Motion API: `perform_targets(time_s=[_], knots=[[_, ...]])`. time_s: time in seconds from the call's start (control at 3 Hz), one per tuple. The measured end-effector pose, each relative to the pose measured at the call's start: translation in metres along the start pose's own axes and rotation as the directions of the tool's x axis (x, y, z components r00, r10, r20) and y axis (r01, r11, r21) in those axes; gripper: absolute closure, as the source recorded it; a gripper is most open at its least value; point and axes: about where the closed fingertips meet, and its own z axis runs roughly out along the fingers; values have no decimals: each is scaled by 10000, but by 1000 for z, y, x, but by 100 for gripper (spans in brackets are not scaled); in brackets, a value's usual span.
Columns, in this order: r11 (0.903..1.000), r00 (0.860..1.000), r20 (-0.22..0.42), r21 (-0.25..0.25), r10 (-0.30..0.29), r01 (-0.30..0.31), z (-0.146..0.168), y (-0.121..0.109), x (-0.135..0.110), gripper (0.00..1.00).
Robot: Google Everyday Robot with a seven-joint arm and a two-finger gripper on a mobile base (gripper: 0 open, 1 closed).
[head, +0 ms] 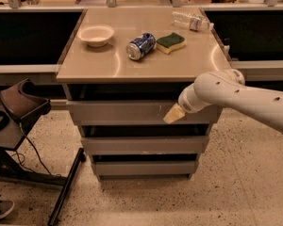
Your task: Open top drawer
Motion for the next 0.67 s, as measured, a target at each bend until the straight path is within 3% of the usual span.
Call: perform_targets(time_s=[0.67], knots=[[10000, 10000, 1, -2, -1, 1, 0, 0, 0, 66]])
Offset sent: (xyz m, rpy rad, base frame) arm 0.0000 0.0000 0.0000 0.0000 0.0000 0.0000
